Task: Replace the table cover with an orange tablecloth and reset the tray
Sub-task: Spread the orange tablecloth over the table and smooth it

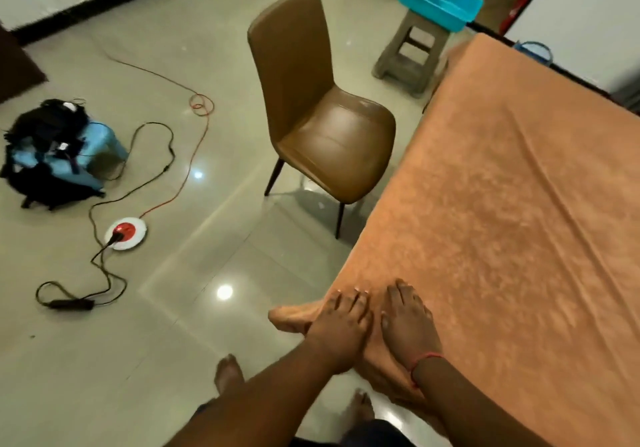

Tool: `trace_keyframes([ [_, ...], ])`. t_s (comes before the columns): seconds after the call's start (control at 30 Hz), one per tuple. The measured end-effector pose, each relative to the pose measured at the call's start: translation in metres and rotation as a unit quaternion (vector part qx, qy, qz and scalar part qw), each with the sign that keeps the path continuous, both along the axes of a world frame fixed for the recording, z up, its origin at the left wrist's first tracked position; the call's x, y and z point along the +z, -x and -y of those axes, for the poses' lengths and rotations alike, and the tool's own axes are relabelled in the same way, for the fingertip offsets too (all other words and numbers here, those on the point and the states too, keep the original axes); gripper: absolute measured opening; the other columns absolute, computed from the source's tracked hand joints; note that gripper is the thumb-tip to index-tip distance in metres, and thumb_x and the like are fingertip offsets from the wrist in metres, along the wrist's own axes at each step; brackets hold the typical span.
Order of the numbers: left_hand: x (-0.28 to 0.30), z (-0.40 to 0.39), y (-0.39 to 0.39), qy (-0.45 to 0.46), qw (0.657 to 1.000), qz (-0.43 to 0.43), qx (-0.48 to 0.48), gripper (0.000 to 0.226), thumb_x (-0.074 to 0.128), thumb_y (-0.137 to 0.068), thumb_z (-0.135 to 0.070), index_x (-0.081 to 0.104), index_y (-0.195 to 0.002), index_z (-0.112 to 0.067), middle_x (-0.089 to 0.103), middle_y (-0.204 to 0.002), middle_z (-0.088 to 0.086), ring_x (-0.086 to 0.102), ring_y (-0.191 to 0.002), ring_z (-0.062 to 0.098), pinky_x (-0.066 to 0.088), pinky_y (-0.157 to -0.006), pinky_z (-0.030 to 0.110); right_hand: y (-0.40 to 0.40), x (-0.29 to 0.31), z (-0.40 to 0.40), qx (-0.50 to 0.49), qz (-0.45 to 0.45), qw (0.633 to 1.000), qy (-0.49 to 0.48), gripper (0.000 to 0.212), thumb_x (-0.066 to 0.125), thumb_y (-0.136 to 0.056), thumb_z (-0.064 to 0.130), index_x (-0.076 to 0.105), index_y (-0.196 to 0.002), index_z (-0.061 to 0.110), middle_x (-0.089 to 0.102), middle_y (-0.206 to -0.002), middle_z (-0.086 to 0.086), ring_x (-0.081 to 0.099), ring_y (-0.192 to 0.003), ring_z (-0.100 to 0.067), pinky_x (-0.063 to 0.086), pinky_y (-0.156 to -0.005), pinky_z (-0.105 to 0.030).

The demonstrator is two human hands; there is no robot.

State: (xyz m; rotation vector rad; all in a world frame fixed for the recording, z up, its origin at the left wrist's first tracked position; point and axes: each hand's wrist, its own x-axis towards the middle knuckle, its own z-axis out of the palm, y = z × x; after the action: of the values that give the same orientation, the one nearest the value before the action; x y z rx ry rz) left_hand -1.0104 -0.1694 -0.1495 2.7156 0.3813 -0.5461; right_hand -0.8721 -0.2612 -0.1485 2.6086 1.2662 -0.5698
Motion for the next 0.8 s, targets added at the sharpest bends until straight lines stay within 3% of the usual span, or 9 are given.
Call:
trace_keyframes([
  [0.07, 0.000, -0.004, -0.002, 0.004, 0.999, -0.037, -0.027, 0.086, 0.056, -0.094, -0.037, 0.002, -0.157, -0.015, -0.007, -0.164, 0.017, -0.008, -0.150, 0.038, 0.000, -0.120, 0.056, 0.015, 0.001, -0.006, -0.036, -0.002, 0.999, 0.019, 0.061, 0.032, -0.102, 0.037, 0.018, -0.157, 0.015, 0.015, -0.165, -0.007, 0.020, -0.150, -0.023, 0.028, -0.119, -0.040],
  [0.27, -0.011, -0.006, -0.032, 0.049, 0.993, -0.106, 0.001, 0.095, 0.056, -0.093, -0.042, -0.005, -0.156, -0.007, 0.002, -0.161, 0.021, -0.002, -0.149, 0.043, 0.004, -0.119, 0.060, 0.028, -0.012, -0.016, -0.091, -0.033, 0.993, 0.063, 0.060, 0.029, -0.103, 0.024, 0.009, -0.158, 0.011, 0.004, -0.166, -0.011, 0.006, -0.153, -0.030, 0.022, -0.122, -0.043],
  [0.43, -0.021, -0.004, -0.038, 0.055, 0.993, -0.101, 0.027, 0.083, 0.048, -0.098, -0.035, -0.004, -0.154, -0.004, 0.005, -0.160, 0.024, 0.002, -0.148, 0.045, 0.008, -0.119, 0.060, 0.018, -0.022, -0.012, -0.092, -0.049, 0.992, 0.074, 0.061, 0.029, -0.103, 0.020, 0.006, -0.158, 0.007, 0.003, -0.166, -0.015, 0.003, -0.153, -0.033, 0.012, -0.125, -0.040],
  [0.57, -0.024, -0.003, -0.031, 0.012, 0.996, -0.089, -0.005, 0.079, 0.046, -0.099, -0.036, 0.000, -0.155, -0.004, 0.009, -0.159, 0.024, 0.004, -0.148, 0.045, 0.012, -0.118, 0.062, 0.030, -0.006, -0.022, -0.094, -0.062, 0.991, 0.070, 0.061, 0.030, -0.105, 0.018, 0.001, -0.157, 0.002, -0.001, -0.165, -0.018, -0.002, -0.153, -0.035, 0.002, -0.124, -0.039],
  [0.73, -0.014, -0.010, -0.023, -0.060, 0.992, -0.088, -0.063, 0.082, 0.047, -0.098, -0.042, 0.000, -0.156, -0.006, 0.007, -0.160, 0.024, 0.006, -0.146, 0.047, 0.011, -0.117, 0.062, 0.031, -0.016, -0.022, -0.080, -0.077, 0.989, 0.093, 0.074, 0.017, -0.094, 0.043, -0.001, -0.158, 0.010, -0.010, -0.165, -0.006, -0.001, -0.153, -0.034, 0.019, -0.123, -0.044],
  [0.8, -0.009, -0.008, -0.022, -0.094, 0.989, -0.092, -0.069, 0.078, 0.046, -0.098, -0.044, 0.007, -0.156, -0.009, 0.010, -0.159, 0.023, 0.010, -0.145, 0.047, 0.009, -0.117, 0.063, 0.029, -0.013, -0.021, -0.064, -0.078, 0.990, 0.095, 0.073, 0.027, -0.096, 0.042, 0.000, -0.159, 0.015, -0.009, -0.165, -0.001, 0.001, -0.153, -0.032, 0.025, -0.120, -0.047],
])
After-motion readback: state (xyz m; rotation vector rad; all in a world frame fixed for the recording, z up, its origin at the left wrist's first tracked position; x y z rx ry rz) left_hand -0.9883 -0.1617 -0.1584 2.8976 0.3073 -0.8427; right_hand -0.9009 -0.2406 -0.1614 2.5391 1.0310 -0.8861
